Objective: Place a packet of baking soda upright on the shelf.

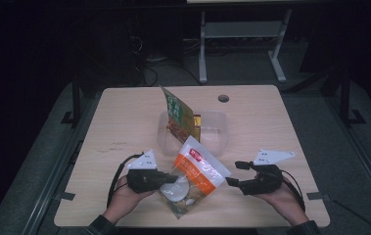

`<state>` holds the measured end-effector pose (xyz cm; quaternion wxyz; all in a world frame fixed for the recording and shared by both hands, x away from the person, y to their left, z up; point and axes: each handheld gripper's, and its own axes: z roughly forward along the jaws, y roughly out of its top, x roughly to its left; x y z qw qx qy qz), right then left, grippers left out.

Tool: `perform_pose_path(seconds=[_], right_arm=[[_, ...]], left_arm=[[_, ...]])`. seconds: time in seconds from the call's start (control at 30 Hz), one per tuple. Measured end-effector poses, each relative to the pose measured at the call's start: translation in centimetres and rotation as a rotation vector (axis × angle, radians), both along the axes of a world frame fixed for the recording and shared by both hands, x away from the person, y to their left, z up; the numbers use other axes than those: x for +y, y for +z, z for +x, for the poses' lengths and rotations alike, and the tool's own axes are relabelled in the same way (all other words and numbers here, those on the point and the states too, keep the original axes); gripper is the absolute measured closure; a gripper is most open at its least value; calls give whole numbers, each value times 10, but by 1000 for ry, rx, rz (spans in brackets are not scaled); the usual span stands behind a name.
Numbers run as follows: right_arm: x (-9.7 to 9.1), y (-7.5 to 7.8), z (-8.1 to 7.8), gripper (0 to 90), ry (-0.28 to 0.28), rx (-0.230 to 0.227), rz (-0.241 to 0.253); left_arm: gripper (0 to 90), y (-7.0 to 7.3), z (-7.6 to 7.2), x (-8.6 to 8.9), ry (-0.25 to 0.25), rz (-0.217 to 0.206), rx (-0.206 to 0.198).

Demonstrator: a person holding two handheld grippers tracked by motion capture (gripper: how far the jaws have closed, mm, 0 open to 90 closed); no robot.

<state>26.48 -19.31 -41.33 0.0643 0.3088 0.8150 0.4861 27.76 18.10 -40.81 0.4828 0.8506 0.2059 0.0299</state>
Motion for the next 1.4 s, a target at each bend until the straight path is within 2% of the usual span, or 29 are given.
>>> perform_pose_path(seconds=[0.03,0.07,0.1,0.13,0.17,0.23,0.4,0.43,0.5,0.67,0.7,0.77,0.83,0.87,0.9,1.0,1.13,1.23,1.27,1.4], right_arm=[[1,0,0,303,5,5,11],[1,0,0,303,5,5,11],[4,0,1,303,17,9,34],[4,0,1,303,17,9,34],[8,0,3,301,29,11,49],[13,0,5,301,45,12,62],[29,1,11,305,78,-7,87],[39,0,17,314,97,-7,102],[46,0,21,330,110,-15,114],[59,-1,27,377,133,1,161],[66,-1,30,433,143,-15,185],[71,-1,33,473,155,-10,203],[75,-2,36,582,179,5,221],[75,-2,36,582,179,5,221],[80,-4,38,709,193,21,226],[84,-4,40,857,216,33,237],[84,-2,38,897,233,23,247],[82,3,36,900,258,17,259],[82,7,33,900,281,15,280],[84,13,29,900,311,3,291]], left_arm=[[893,5,1,5,31,-19,-23],[894,5,1,5,31,-19,-23],[894,10,1,10,62,-36,-35],[894,10,1,10,62,-36,-35],[894,13,2,14,87,-46,-52],[894,15,3,17,103,-54,-57],[894,17,4,22,123,-72,-59],[894,19,5,23,125,-77,-61],[894,20,4,24,135,-89,-69],[894,22,3,25,146,-106,-64],[894,22,3,25,148,-110,-67],[894,22,3,25,148,-112,-68],[894,22,3,26,150,-116,-67],[894,22,3,26,150,-116,-67],[893,23,3,26,152,-121,-64],[893,22,3,26,160,-127,-64],[893,21,4,28,161,-149,-69],[892,19,4,26,159,-139,-84],[891,19,4,26,157,-141,-82],[888,14,5,22,147,-140,-66]])
